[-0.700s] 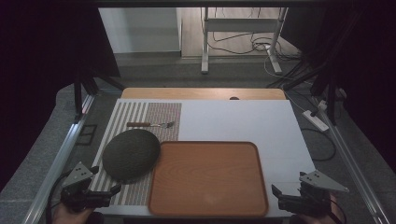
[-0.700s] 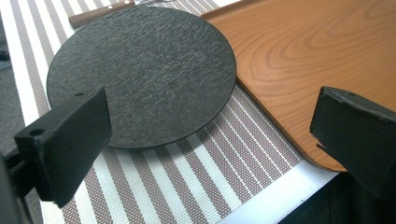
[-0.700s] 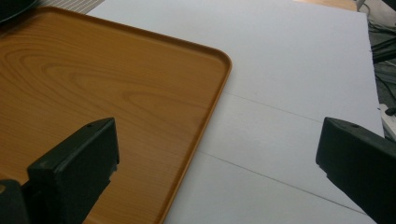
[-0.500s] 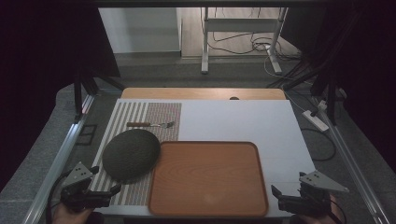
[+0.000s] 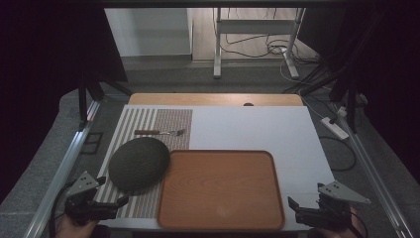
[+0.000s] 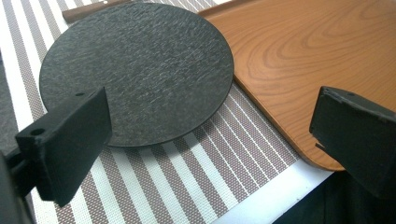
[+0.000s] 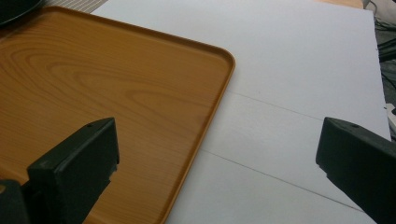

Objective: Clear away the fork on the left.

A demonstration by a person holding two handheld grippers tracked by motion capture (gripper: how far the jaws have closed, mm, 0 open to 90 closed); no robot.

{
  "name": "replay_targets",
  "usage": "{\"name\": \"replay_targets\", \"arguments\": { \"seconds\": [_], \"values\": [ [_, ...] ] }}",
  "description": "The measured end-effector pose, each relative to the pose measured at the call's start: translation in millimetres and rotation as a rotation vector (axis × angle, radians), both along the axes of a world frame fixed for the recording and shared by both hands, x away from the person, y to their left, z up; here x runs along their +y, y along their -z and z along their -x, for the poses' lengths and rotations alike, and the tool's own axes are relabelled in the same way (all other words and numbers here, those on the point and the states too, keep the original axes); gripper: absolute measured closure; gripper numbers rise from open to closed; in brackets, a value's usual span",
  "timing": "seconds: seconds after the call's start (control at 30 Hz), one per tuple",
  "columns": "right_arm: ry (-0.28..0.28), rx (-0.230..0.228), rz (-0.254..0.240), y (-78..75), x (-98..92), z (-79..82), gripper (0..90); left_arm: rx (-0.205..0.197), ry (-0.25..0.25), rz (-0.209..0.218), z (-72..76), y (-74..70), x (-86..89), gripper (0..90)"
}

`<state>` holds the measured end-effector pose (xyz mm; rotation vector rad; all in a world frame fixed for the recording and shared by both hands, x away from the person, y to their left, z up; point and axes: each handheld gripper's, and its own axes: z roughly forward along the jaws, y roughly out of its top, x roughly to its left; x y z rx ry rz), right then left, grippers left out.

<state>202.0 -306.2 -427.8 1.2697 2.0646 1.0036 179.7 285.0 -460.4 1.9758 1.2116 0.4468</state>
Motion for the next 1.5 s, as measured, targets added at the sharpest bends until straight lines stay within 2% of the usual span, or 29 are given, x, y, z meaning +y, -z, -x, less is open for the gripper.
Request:
{"name": "replay_targets", "arguments": {
  "seconds": [0.47, 0.67, 0.9, 1.2, 1.3, 1.4, 1.47, 1.5],
  "values": [
    [0.001, 0.003, -0.007, 0.0, -0.5, -0.3, 0.0, 0.013, -0.007, 0.007, -1.3, -0.3, 0.8, 0.0],
    [-0.001, 0.006, -0.003, -0.2, 0.4, -0.6, 0.0, 0.031, -0.003, 0.046, -4.8, -0.9, 2.7, 0.0],
    [-0.002, 0.005, -0.007, -0.2, 0.3, -0.6, 0.0, 0.028, 0.021, 0.052, -12.4, -3.2, 1.2, 0.0],
    [-0.006, 0.005, -0.002, -0.2, 1.0, -0.9, 0.0, 0.049, 0.055, 0.037, -26.6, -1.0, -1.2, 0.0],
    [-0.008, 0.004, -0.001, 0.0, 1.3, -1.2, 0.0, 0.047, 0.078, 0.054, -32.5, 2.3, 0.0, 0.0],
    [-0.008, 0.006, 0.0, 0.0, 1.1, -1.4, 0.0, 0.064, 0.098, 0.083, -37.9, 6.1, 1.3, 0.0],
    [-0.008, 0.007, -0.002, 0.1, 0.9, -1.7, 0.0, 0.068, 0.102, 0.086, -40.4, 8.3, 1.6, 0.0],
    [-0.008, 0.006, -0.002, 0.1, 0.9, -1.7, 0.0, 0.068, 0.098, 0.073, -42.5, 9.2, 1.9, 0.0]
  ]
}}
